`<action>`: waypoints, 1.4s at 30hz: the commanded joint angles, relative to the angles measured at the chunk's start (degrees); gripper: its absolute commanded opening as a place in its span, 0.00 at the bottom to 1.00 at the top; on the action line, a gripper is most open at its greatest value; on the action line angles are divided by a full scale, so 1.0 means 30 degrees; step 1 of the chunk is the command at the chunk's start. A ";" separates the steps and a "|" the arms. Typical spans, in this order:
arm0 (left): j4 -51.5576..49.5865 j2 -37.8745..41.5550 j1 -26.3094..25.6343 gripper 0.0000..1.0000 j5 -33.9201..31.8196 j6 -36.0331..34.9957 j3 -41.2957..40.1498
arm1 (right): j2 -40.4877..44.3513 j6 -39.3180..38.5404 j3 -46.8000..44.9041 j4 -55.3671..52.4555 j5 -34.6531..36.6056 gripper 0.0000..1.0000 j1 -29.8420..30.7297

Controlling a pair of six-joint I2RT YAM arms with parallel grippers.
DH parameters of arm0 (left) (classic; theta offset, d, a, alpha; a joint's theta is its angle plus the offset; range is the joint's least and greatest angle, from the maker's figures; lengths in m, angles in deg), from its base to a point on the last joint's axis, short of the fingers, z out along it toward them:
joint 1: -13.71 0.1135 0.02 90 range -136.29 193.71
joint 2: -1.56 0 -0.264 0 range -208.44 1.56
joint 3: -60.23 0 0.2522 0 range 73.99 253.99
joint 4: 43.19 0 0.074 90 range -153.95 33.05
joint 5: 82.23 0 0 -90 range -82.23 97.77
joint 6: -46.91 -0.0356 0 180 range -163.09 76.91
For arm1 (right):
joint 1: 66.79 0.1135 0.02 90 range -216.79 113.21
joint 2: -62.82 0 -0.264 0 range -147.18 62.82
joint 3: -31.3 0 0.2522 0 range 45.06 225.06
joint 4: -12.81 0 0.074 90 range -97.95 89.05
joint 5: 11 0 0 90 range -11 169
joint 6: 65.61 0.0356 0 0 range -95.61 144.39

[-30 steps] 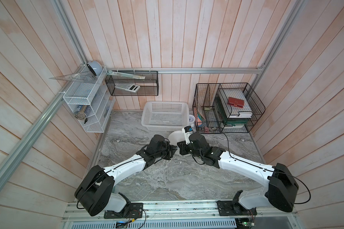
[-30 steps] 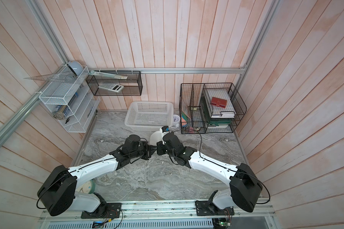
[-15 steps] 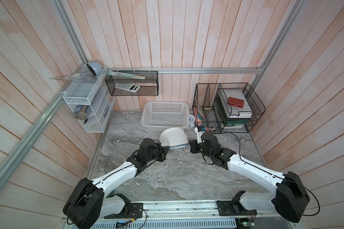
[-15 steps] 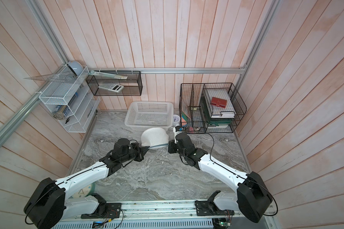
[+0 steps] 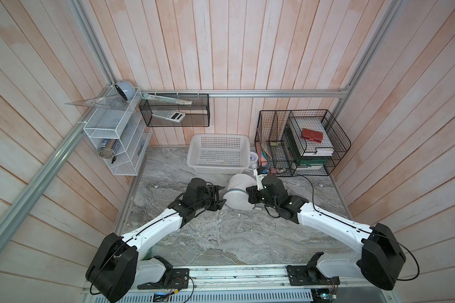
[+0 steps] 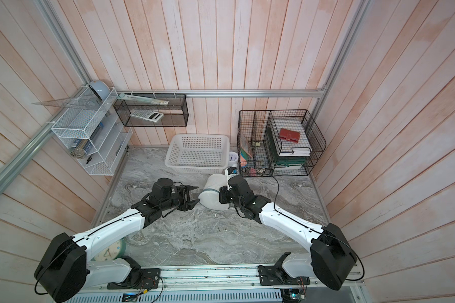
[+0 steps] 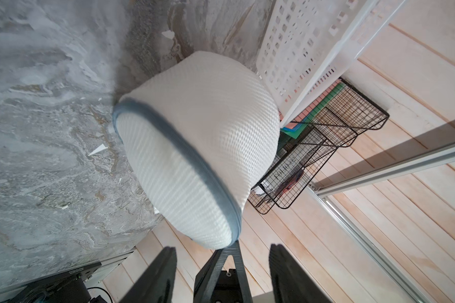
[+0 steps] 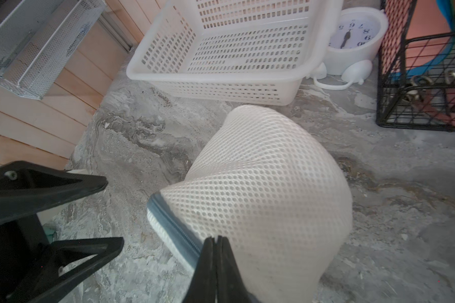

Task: Turn the laundry bag inside out
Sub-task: Zip the zipper on the laundry bag.

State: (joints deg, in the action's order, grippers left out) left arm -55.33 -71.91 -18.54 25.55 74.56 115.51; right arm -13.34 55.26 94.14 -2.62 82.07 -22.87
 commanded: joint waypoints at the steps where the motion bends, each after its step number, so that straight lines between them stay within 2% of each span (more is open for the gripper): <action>1: -0.0279 -0.0558 -0.0551 0.62 0.0225 -0.0134 0.0414 | -0.0658 0.0342 0.0819 0.0220 0.0665 0.00 0.0552; 7: 0.0631 -0.1882 -0.1272 0.62 0.0504 0.0063 0.1177 | -0.1184 -0.0115 0.1232 0.0371 0.0648 0.00 0.1339; 11: -0.0662 -0.1716 -0.1234 0.62 0.0154 -0.0758 0.1939 | -0.1105 -0.0389 0.1285 0.0243 0.0656 0.00 0.1551; 17: -0.3042 -0.1500 -0.0546 0.62 0.0237 -0.3056 0.3490 | -0.0880 -0.0484 0.1091 0.0235 0.0271 0.00 0.1661; 25: -0.5276 -0.3453 -0.0413 0.61 0.2049 -0.6182 0.6018 | -0.0658 -0.0726 0.0955 0.0237 -0.0066 0.00 0.1758; 30: -0.8776 -0.4590 -0.0412 0.60 0.2583 -0.8861 0.8027 | -0.0574 -0.0762 0.0869 0.0114 0.0067 0.00 0.1941; 40: -0.9436 -0.5069 -0.0474 0.56 0.2620 -0.9507 0.7666 | -0.0307 -0.0886 0.0742 0.0118 0.0150 0.00 0.1918; 42: -0.9309 -0.5242 -0.0487 0.52 0.2657 -0.9537 0.7705 | -0.0350 -0.0916 0.0808 0.0116 0.0119 0.00 0.1967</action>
State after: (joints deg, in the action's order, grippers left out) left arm -82.04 -86.31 -20.05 33.04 47.83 138.61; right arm -15.35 53.23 96.22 -2.25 82.53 -17.38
